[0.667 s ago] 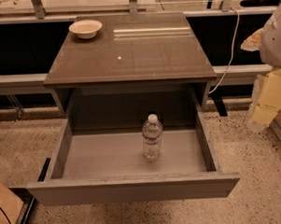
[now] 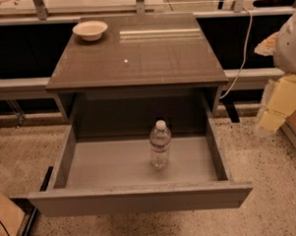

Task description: Pick water bottle from top drawer and place on counter

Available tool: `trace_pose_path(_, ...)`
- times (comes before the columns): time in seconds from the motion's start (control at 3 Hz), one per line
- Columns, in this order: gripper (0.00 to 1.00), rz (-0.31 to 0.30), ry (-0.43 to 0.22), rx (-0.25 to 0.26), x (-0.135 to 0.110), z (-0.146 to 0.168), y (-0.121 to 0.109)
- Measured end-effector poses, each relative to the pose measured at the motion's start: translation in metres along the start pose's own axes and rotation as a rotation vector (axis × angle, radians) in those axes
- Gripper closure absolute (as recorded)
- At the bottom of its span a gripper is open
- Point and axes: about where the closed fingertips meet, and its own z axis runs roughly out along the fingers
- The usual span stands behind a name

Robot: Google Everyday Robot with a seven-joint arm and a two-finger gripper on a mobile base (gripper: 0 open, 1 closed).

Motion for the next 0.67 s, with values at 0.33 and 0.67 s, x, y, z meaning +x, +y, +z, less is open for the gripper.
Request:
trace_pose_path(0.33,0.0,0.047,-0.055,0.001,0.0,0.022,-0.013)
trace_pose_path(0.67,0.0,0.101,-0.105,-0.081,-0.002,0.065,-0.017)
